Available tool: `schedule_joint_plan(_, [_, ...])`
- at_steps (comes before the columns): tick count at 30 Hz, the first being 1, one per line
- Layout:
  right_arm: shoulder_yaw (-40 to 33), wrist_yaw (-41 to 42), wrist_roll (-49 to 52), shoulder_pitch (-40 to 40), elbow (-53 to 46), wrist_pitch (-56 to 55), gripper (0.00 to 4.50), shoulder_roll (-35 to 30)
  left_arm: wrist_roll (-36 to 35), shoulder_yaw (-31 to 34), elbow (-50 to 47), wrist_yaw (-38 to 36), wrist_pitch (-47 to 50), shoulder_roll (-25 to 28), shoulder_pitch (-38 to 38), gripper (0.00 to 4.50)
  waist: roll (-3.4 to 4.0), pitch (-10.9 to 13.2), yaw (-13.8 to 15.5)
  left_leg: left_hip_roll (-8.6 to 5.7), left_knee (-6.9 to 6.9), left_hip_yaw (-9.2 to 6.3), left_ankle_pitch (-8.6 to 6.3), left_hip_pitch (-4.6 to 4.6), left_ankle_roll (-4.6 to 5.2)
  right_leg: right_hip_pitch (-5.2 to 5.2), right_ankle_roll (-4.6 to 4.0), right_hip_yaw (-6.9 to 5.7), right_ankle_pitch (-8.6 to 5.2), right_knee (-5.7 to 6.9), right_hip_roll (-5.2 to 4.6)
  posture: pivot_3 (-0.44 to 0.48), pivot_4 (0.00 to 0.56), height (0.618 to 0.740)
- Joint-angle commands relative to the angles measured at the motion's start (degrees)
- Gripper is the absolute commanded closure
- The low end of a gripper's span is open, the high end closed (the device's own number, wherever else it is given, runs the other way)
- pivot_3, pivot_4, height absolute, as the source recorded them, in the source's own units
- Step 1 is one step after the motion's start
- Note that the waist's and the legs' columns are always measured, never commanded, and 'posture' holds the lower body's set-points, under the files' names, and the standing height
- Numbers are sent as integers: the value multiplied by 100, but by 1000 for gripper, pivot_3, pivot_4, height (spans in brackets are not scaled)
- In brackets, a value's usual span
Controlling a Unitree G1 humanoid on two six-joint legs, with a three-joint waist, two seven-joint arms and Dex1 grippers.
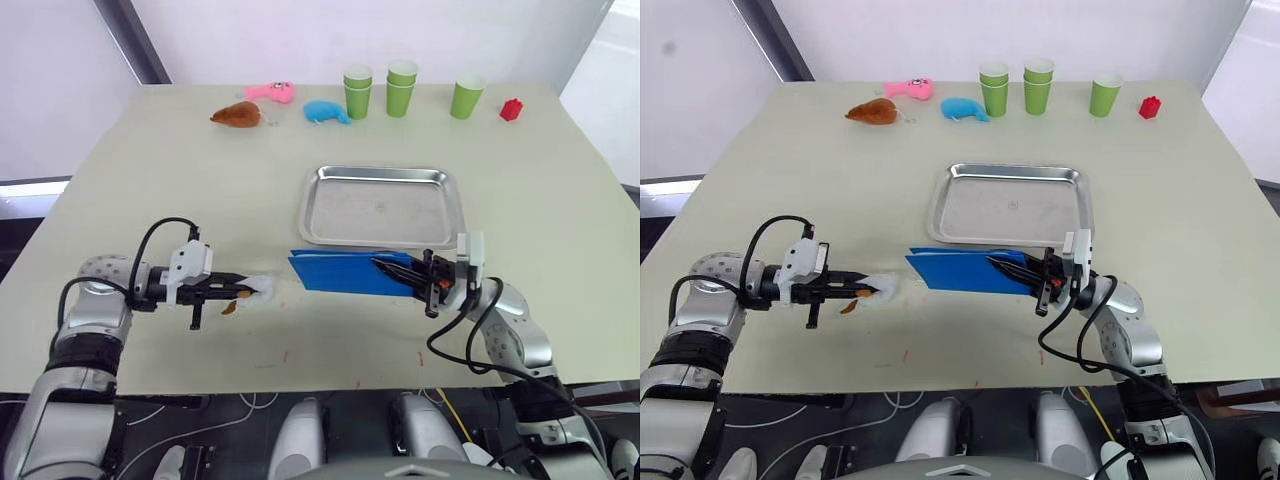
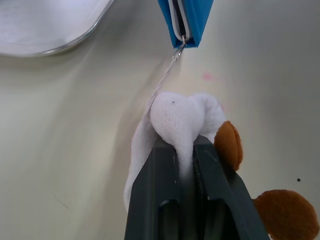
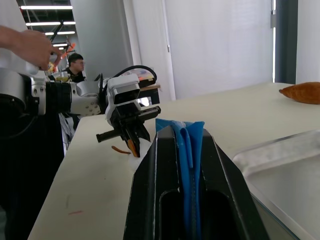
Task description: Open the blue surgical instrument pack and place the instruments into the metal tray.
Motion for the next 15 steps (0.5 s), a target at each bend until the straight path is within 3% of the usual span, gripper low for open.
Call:
schedule_joint_plan(1, [45, 132, -101, 74, 64, -290, 4500, -65, 251, -117, 389, -261, 350, 325, -48, 3295, 0, 0, 0, 9, -1, 4, 0, 2, 0, 0, -5, 1, 2, 0, 9, 0, 150, 740])
schedule_joint_plan(7, [26, 259, -101, 128, 173, -348, 4500, -264, -8, -400, 165, -261, 752, 587, 11, 694, 1, 2, 15, 20, -10, 20, 0, 10, -1, -1, -10, 19, 3, -3, 21, 0, 150, 740])
schedule_joint_plan(8, [15, 281, -85, 122, 186, -333, 4500, -309, -116, -479, 66, -261, 870, 685, 23, 80, 1, 2, 14, 21, -10, 20, -1, 10, -1, -1, -10, 22, 3, -4, 19, 0, 150, 740])
schedule_joint_plan(15, [53, 490, -49, 14, 361, -273, 4500, -585, -1166, -833, -638, -261, 1688, 1255, -110, 26, -36, 26, 41, 12, -10, 19, -1, 2, -2, -6, -10, 30, 3, -12, 0, 0, 150, 740])
